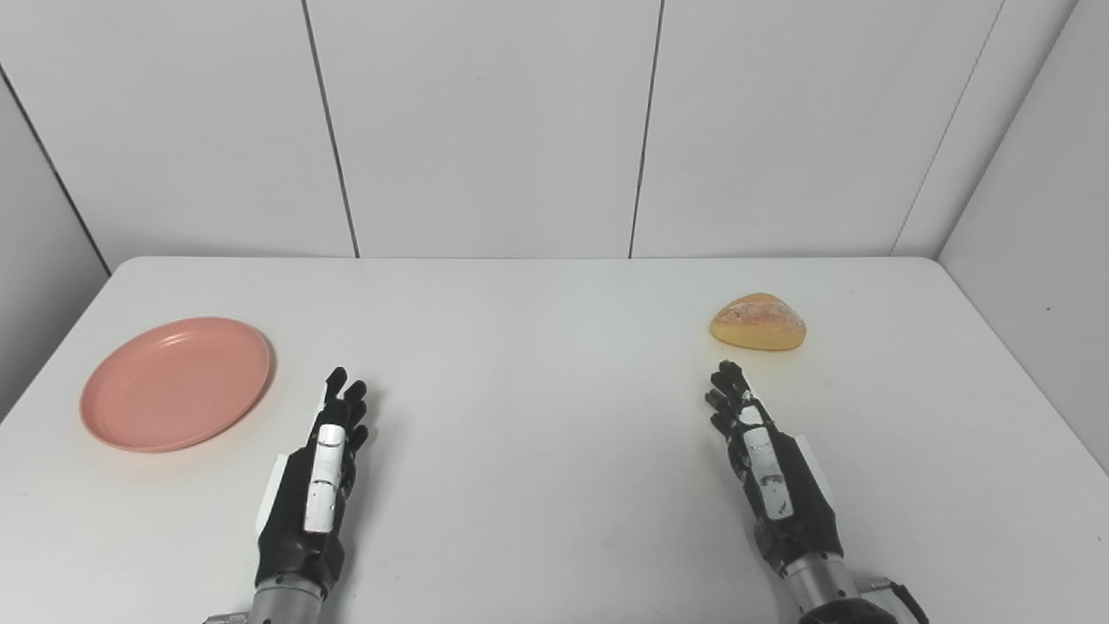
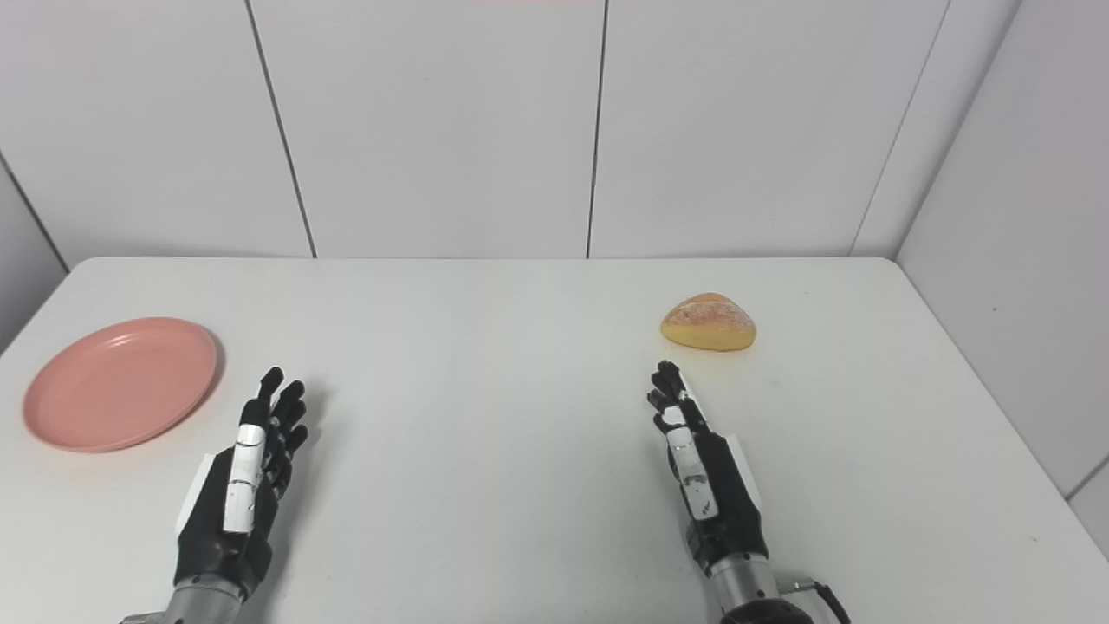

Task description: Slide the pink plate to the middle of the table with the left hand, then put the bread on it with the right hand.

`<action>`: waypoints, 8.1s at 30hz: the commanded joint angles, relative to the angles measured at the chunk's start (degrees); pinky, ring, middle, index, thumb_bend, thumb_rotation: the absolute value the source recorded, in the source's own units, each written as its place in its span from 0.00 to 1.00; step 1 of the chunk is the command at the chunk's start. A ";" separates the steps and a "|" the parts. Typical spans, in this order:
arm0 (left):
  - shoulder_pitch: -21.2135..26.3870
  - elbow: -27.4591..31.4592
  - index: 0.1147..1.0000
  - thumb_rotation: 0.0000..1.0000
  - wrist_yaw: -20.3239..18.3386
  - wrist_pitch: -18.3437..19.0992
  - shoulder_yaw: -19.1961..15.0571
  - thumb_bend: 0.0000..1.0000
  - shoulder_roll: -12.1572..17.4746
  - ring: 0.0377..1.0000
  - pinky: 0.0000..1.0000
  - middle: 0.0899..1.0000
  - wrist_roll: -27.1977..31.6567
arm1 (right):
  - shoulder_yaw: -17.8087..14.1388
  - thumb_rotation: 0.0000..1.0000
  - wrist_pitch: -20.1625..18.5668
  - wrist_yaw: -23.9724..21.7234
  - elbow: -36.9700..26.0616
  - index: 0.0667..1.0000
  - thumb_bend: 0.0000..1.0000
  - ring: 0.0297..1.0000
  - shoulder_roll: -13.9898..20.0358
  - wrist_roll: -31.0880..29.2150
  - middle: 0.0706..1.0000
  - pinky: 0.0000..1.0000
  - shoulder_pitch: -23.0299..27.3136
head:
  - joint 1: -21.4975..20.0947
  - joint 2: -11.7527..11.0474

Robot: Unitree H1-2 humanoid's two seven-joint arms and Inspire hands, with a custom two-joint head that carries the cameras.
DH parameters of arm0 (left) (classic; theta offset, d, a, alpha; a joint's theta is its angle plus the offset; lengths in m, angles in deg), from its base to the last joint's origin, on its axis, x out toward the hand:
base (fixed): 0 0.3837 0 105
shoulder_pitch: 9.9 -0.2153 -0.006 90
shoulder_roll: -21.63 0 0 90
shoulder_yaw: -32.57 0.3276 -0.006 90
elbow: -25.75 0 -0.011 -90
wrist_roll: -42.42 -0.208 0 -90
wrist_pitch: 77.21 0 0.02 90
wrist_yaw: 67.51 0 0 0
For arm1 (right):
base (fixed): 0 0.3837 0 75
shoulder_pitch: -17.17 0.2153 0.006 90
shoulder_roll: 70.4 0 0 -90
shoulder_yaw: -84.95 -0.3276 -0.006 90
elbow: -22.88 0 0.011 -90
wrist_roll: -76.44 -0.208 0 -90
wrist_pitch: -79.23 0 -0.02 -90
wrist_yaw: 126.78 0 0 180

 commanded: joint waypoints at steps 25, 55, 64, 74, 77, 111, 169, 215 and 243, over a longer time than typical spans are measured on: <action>-0.03 -4.60 1.00 0.98 3.85 -4.00 5.42 0.75 -3.86 1.00 1.00 0.97 -6.70 | -3.83 0.95 5.75 -5.03 5.66 0.98 0.79 0.97 4.53 -5.40 0.98 1.00 1.82 | 13.38 -6.15; 0.01 -11.29 1.00 0.99 5.05 -11.79 6.11 0.71 -4.58 1.00 1.00 0.97 -6.94 | -4.21 0.95 10.56 -7.27 11.88 1.00 0.75 0.99 5.07 -6.61 1.00 1.00 2.13 | 14.86 -11.84; 3.71 -4.29 1.00 0.95 4.09 -8.81 3.92 0.76 -3.76 1.00 1.00 0.96 -3.05 | -4.21 0.97 8.92 -6.47 8.68 1.00 0.76 0.99 4.90 -6.45 1.00 1.00 0.69 | 13.75 -10.91; 14.00 -0.46 0.94 0.94 2.81 -4.47 -1.45 0.82 1.02 0.93 0.99 0.93 0.45 | -3.99 0.97 7.31 -5.80 7.43 0.99 0.75 0.99 4.83 -5.34 1.00 1.00 0.08 | 13.81 -10.74; 16.99 -1.09 0.90 0.95 2.14 -4.66 -2.38 0.84 3.69 0.92 0.99 0.92 -0.16 | -3.94 0.96 7.45 -5.70 7.64 0.99 0.75 0.98 4.73 -5.31 0.99 1.00 0.15 | 13.97 -10.88; 37.33 -39.77 0.86 0.84 -3.81 -20.62 -17.58 0.93 28.72 0.83 0.82 0.84 7.65 | -4.29 0.95 6.74 -6.52 8.99 0.99 0.76 0.99 5.46 -6.41 0.99 1.00 0.96 | 15.11 -9.16; 34.64 -62.50 0.91 0.74 -8.40 -27.31 -14.92 0.86 32.60 0.86 0.83 0.87 8.02 | -4.46 0.90 3.90 -6.23 3.22 1.00 0.76 0.98 5.41 -8.00 0.99 1.00 -2.38 | 13.41 -9.82; 37.86 -50.29 0.88 0.76 -6.02 -17.12 -16.71 0.81 30.95 0.85 0.80 0.84 8.74 | -5.12 0.93 1.51 -8.46 1.30 1.00 0.72 1.00 8.46 -10.64 1.00 1.00 -2.48 | 18.96 -7.13; 35.18 -66.62 0.95 0.73 0.03 -26.65 -18.84 0.78 30.41 0.90 0.91 0.89 7.82 | -5.60 0.89 -1.64 -8.62 -0.73 1.00 0.74 0.99 10.23 -11.91 1.00 1.00 -2.24 | 18.49 -4.46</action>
